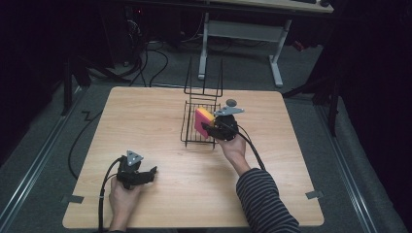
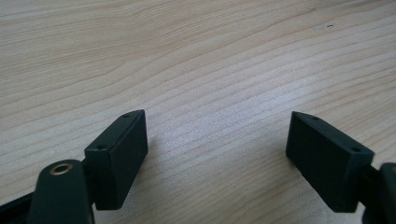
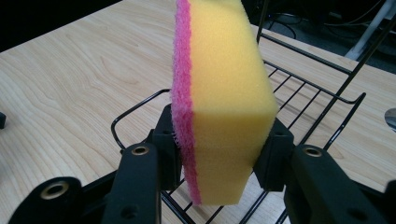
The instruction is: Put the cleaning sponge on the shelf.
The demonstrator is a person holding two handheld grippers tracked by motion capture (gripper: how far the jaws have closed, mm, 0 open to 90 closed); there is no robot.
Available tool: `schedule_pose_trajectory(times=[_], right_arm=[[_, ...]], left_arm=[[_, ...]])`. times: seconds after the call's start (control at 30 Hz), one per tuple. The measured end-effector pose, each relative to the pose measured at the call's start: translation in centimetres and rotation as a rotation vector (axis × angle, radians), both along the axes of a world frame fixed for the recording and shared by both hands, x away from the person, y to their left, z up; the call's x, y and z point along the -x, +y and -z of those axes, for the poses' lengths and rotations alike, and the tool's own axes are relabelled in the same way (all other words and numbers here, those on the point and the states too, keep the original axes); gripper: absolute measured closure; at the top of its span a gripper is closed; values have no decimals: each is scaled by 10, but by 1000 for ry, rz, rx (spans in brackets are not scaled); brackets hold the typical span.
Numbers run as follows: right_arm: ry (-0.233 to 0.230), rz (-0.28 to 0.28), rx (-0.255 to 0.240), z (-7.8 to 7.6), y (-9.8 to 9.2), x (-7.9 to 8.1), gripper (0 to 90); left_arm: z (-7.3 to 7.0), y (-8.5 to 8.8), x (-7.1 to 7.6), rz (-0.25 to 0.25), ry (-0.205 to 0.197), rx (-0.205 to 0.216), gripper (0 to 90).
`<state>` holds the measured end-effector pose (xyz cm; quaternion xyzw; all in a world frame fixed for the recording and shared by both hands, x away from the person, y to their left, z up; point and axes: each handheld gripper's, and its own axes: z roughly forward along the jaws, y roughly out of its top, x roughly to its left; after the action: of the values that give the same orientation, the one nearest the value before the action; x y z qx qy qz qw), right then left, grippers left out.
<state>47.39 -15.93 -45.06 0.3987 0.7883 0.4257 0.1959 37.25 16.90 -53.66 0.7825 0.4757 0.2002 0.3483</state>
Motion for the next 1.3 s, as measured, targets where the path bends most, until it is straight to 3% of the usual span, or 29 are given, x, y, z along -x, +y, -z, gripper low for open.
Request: schedule_pose_trajectory(times=[0.6, 1.03, 1.3], right_arm=[[25, 5, 19, 7, 2, -5, 594], [17, 0, 4, 4, 0, -3, 401], [16, -13, -14, -3, -7, 2, 345]], left_arm=[[0, 0, 0, 0, 0, 0, 213], [0, 0, 0, 0, 0, 0, 213], [0, 0, 0, 0, 0, 0, 213]])
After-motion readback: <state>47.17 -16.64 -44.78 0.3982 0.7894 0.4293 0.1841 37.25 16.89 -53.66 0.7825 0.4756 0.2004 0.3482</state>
